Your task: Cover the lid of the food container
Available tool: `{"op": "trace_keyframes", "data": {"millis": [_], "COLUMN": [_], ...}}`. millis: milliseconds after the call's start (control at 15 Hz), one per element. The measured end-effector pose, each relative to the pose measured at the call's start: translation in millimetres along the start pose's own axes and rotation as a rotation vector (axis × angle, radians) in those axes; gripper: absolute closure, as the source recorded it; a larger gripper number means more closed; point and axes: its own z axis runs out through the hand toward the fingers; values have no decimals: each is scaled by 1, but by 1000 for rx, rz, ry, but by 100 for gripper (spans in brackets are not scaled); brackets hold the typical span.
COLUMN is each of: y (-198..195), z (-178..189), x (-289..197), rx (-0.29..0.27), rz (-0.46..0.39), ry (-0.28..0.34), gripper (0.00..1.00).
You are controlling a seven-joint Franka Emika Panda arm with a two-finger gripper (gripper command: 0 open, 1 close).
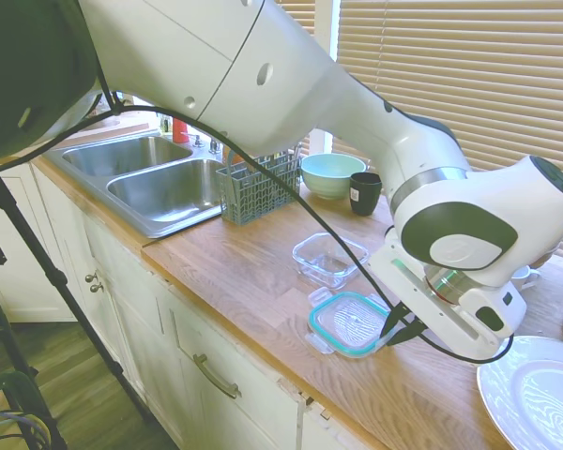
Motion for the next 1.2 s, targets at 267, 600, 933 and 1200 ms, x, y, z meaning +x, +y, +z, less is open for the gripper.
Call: {"op": "trace_keyframes", "data": {"millis": [267, 600, 933, 1200], "y": [-6, -11, -14, -26], "z": [-9, -50, -83, -101], "x": [-4, -29, -66, -88], "rx": [6, 25, 32, 32], "rz": [-1, 1, -11, -16], "ry": [13, 57, 88, 112], "gripper": [100, 100, 100, 100]}}
